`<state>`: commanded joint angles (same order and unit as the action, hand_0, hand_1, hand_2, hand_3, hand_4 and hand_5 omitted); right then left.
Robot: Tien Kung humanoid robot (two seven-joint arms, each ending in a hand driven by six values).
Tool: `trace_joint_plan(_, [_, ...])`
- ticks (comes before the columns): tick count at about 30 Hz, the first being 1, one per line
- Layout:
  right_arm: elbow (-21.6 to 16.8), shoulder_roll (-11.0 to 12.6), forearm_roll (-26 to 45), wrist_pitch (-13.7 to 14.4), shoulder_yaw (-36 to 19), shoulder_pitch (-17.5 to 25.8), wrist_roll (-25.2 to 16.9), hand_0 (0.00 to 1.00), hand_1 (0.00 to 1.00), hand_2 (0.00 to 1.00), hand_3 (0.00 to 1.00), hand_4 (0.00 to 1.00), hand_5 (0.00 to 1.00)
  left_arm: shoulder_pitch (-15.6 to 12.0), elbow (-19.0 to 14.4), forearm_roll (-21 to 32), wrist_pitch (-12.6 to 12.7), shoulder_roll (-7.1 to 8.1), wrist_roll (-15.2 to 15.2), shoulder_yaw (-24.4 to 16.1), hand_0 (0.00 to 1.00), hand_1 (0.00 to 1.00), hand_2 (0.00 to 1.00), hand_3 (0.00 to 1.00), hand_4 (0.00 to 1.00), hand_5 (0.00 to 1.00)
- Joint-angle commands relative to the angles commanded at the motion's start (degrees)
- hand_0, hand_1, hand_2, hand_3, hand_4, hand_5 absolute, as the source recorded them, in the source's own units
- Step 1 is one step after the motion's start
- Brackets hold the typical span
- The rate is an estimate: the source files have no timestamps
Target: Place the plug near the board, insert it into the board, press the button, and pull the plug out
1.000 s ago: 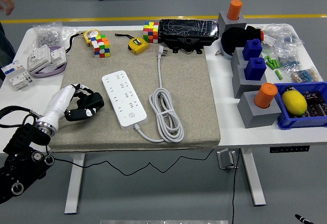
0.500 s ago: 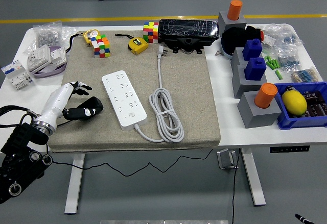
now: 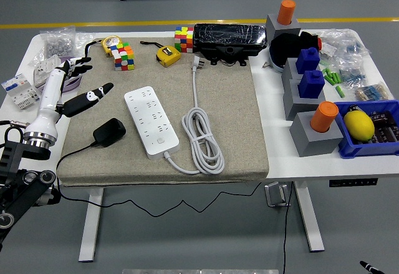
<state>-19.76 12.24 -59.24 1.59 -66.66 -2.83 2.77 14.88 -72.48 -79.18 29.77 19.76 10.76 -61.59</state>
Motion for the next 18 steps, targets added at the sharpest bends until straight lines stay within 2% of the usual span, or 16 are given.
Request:
trace_joint_plan(7, [0.1,0.3,-0.1,0.0,-0.1,-0.6,0.1,0.651,0.645,0.628,0.561,0.985,0.55,-0.3,-0.6,-0.3,-1.0,-0.28,-1.2,-0.7,0.684,0.658,0.633,0.629,0.885,0.38])
trace_joint_plan(18, [0.2,0.6,-0.6,-0.1,-0.4,-1.2,0.2,0.653,0.645,0.632,0.563,0.985,0.55,-0.4,-3.7,-0.4,-2.2,-0.12,-1.9,-2.4,0.668,0.647,0.615,0.617,0.869,0.373])
